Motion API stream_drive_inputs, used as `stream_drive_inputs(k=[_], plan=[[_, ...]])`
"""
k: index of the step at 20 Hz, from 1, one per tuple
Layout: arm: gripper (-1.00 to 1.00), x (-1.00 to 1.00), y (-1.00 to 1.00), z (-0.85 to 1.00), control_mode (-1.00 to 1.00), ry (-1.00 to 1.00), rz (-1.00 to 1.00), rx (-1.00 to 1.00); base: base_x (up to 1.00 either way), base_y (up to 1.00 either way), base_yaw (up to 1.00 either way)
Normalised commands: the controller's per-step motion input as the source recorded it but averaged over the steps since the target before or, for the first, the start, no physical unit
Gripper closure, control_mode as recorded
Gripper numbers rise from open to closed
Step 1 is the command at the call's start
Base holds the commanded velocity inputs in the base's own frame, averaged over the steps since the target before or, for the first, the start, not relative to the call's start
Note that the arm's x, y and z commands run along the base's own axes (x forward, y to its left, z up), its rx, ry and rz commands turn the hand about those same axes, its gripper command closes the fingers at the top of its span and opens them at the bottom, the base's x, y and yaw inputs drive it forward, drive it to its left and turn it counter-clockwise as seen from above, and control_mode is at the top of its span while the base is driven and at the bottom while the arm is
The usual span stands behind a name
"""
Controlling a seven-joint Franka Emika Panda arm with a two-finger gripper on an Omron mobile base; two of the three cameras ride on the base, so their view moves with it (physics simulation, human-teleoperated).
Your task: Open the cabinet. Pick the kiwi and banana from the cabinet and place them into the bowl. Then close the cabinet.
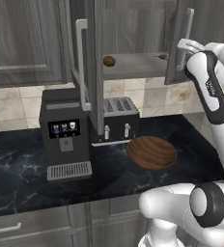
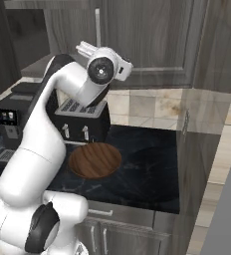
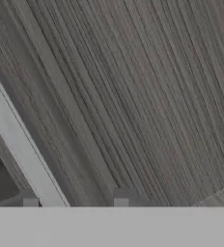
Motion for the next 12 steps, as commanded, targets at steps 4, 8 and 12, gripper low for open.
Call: stream_drive_inputs(k=[4, 8, 12], plan=[[1.0, -0.69, -1.0, 0.26, -1.0, 0.0, 0.0, 0.2, 0.0, 0.0, 0.0], [1.0, -0.57, -1.0, 0.08, -1.0, -0.1, 0.0, 0.16, 0.0, 0.0, 0.0], [1.0, -0.54, -1.0, -0.76, -1.0, -0.41, 0.1, 0.09, 0.0, 0.0, 0.0]])
